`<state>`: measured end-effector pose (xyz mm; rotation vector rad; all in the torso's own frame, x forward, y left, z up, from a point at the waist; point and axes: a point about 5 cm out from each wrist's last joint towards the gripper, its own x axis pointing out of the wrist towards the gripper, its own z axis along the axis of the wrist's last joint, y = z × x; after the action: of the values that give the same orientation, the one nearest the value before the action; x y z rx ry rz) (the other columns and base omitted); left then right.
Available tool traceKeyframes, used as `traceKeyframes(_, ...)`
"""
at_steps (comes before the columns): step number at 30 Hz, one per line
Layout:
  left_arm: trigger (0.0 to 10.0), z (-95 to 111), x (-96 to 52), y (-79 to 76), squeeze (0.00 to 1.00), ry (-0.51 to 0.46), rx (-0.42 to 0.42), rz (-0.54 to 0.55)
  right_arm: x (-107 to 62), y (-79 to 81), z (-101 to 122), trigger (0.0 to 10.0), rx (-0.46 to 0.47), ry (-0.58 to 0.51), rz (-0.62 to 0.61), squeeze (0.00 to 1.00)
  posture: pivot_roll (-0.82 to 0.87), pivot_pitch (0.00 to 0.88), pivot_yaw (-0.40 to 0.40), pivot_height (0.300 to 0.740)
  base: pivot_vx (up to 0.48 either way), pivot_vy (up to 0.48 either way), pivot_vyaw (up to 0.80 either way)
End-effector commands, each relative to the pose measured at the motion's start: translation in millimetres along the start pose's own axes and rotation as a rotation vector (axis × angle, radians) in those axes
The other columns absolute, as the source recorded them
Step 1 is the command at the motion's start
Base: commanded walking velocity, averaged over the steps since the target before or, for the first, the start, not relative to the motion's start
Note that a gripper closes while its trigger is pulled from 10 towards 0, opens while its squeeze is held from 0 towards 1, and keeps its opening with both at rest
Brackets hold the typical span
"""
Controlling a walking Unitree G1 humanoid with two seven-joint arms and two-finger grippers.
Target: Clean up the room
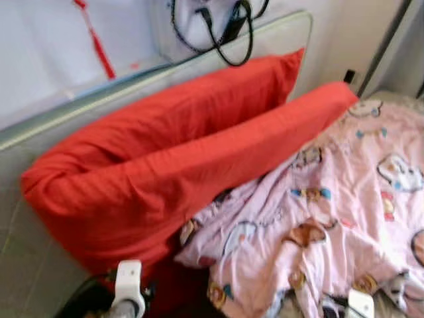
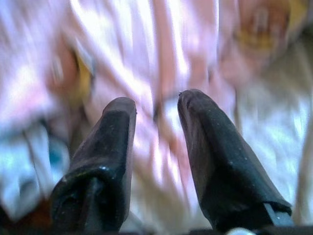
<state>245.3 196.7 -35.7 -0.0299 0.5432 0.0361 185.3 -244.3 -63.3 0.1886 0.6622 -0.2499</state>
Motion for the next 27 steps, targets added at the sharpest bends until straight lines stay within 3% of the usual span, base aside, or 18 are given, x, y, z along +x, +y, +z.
traceKeyframes(1, 10.0, 9.8, 1.5, -3.2, 0.0, -0.068, -0.025, -0.021, 2.6, 13.3, 5.9, 10.0, -0.037, -0.048, 0.046, 0.0, 0.04, 0.037, 0.034, 0.74, 0.0, 0.0, 0.0)
traceKeyframes(2, 10.0, 9.8, 1.5, -3.2, 0.0, -0.068, -0.025, -0.021, 2.6, 13.3, 5.9, 10.0, -0.037, -0.048, 0.046, 0.0, 0.04, 0.037, 0.034, 0.74, 0.0, 0.0, 0.0)
traceKeyframes(3, 10.0, 19.1, 2.3, -4.4, 0.0, -0.13, -0.042, -0.031, 7.8, 26.8, 19.3, 10.0, -0.05, -0.11, 0.072, 0.0, 0.03, 0.036, 0.032, 0.74, 0.0, 0.0, 0.0)
traceKeyframes(6, 10.0, 31.3, 0.1, -5.9, 0.0, -0.231, -0.048, -0.044, 9.9, 37.1, 37.5, 10.0, -0.058, -0.226, 0.107, 0.0, 0.03, 0.032, 0.031, 0.74, 0.0, 0.0, 0.0)
traceKeyframes(12, 10.0, 38.5, -6.0, -6.6, 0.0, -0.321, -0.058, -0.052, 4.0, 47.6, 48.3, 10.0, -0.093, -0.364, 0.176, 0.0, 0.03, 0.024, 0.025, 0.74, 0.0, 0.0, 0.0)
traceKeyframes(19, 10.0, 40.9, -8.2, -8.7, 0.0, -0.346, -0.057, -0.059, 0.6, 53.2, 42.9, 10.0, -0.156, -0.361, 0.164, 0.0, 0.02, 0.012, 0.028, 0.736, 0.0, 0.0, 0.0)
traceKeyframes(27, 10.0, 29.2, -11.2, -9.8, 0.0, -0.307, -0.06, -0.062, -0.6, 55.1, 42.3, 10.0, -0.131, -0.374, 0.143, 0.0, 0.02, 0.0, 0.034, 0.706, 0.0, 0.0, 0.0)
